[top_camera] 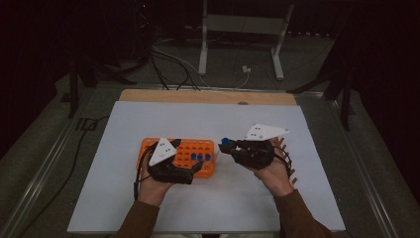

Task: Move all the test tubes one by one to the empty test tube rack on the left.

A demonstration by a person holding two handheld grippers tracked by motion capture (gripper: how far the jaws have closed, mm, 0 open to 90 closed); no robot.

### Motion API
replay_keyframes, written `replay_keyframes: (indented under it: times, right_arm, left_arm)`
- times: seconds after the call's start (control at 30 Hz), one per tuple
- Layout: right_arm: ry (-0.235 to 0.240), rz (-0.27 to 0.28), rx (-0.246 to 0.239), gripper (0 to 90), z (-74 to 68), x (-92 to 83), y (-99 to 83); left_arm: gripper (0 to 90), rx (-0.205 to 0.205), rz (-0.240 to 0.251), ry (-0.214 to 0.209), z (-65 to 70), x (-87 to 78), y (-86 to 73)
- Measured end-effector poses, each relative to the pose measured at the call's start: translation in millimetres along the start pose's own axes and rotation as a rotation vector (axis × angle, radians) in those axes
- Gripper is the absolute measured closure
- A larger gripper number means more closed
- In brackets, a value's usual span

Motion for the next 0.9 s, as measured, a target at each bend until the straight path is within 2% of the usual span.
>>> replay_keyframes:
  times: [0.13, 0.3, 0.37, 0.5, 0.67, 0.77, 0.9]
  right_arm:
    - [0.024, -0.003, -0.002, 77.0, -5.8, 6.7, 1.7]
    - [0.05, -0.007, 0.0, 77.0, -12.7, 14.4, 4.1]
    - [0.057, -0.006, -0.005, 77.0, -14.8, 17.3, 4.9]
    - [0.068, -0.012, -0.009, 76.9, -17.9, 21.6, 5.3]
    - [0.075, -0.013, -0.012, 77.0, -19.8, 23.7, 5.4]
    - [0.079, -0.015, -0.014, 77.0, -20.7, 24.6, 5.7]
    - [0.084, -0.016, -0.015, 77.0, -21.8, 25.6, 5.8]
  left_arm:
    - [8.0, 0.007, -0.007, -0.023, 8.2, 5.9, 2.6]
    - [12.3, 0.036, -0.012, -0.047, 17.4, 10.8, 6.0]
    - [18.4, 0.041, -0.011, -0.063, 19.9, 11.7, 7.0]
    - [43.9, 0.058, -0.011, -0.097, 22.0, 11.2, 7.4]
    - [64.5, 0.077, -0.032, -0.124, 22.9, 10.9, 5.4]
    - [70.9, 0.078, -0.027, -0.13, 23.0, 10.5, 5.7]
    - [73.9, 0.081, -0.022, -0.134, 22.9, 10.0, 5.8]
Point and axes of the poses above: each handheld gripper's, and its own axes: x roughly forward along the jaws, y roughly out of its top, z roughly to its right, the point moved 5 cm from there along x, roughly forward along the jaws, and after that the axes turned 2 degrees about y, right-handed, at the moved point
